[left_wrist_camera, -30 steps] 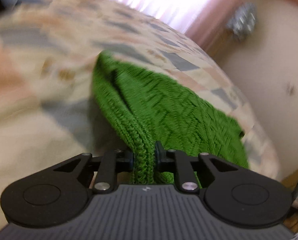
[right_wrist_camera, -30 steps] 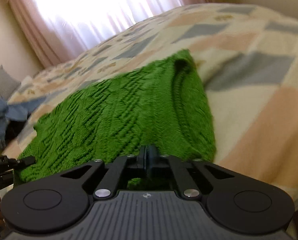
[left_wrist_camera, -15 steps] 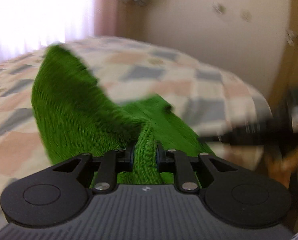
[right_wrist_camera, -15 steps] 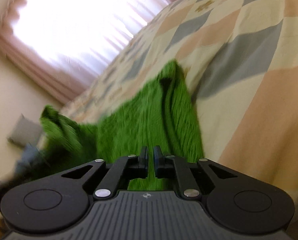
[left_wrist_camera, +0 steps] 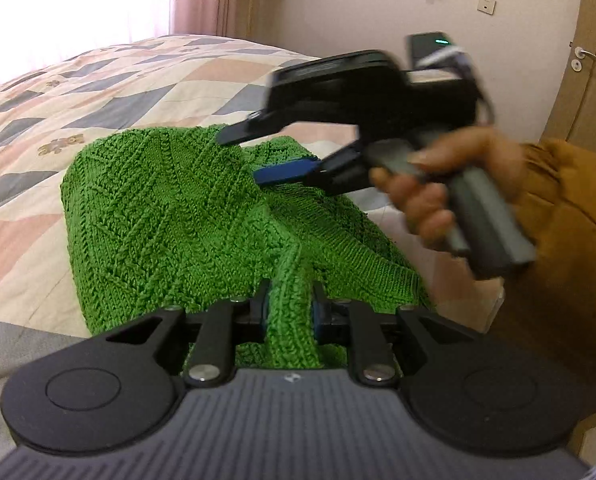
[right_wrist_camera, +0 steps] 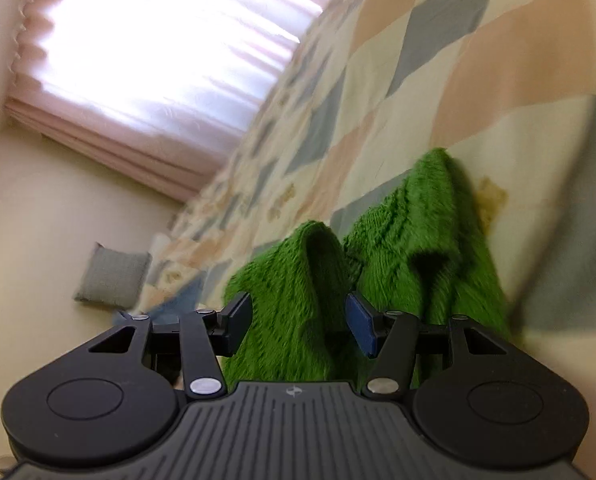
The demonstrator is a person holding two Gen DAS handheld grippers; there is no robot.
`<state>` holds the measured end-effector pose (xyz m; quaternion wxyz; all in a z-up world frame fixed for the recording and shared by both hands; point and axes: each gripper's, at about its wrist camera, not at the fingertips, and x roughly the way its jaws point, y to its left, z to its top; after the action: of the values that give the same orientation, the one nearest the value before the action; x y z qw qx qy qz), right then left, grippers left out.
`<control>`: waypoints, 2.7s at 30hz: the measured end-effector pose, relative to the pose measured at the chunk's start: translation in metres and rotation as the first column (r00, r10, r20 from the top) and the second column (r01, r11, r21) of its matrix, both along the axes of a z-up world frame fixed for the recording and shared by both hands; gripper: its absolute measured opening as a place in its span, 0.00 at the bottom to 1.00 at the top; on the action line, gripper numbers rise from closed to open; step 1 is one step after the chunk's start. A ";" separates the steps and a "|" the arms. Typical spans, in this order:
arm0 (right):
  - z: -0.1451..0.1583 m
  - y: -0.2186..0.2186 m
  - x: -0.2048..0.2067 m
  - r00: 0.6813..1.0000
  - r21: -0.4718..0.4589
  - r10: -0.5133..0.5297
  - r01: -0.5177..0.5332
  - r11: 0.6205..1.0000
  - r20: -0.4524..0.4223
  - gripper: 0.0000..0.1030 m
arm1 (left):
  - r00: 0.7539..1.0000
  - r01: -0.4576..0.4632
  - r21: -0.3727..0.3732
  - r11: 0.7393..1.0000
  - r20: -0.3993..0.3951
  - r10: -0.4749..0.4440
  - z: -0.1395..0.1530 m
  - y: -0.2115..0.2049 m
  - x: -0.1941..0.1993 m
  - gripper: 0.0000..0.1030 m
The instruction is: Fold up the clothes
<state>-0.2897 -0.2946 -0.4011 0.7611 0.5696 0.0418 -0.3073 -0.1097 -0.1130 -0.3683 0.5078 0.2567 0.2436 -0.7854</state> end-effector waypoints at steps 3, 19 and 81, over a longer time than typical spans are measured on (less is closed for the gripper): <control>-0.006 -0.014 0.020 0.998 0.020 0.038 -0.038 0.999 -0.045 0.51 | 1.000 0.000 -0.003 1.000 0.001 0.000 0.000 -0.001 -0.002 0.14; 0.036 -0.018 0.021 0.994 -0.154 0.083 -0.093 0.984 -0.071 0.14 | 0.997 0.039 -0.074 0.996 -0.059 -0.044 0.039 -0.002 -0.005 0.13; -0.008 0.191 -0.068 0.887 -0.067 -0.170 0.157 0.985 -0.429 0.06 | 0.998 -0.004 0.043 0.999 0.066 0.001 -0.005 0.022 0.004 0.19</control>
<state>-0.3580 -0.1038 -0.4094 0.7128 0.4770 0.1570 -0.4896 -0.1054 -0.0905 -0.3736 0.5109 0.2930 0.2437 -0.7705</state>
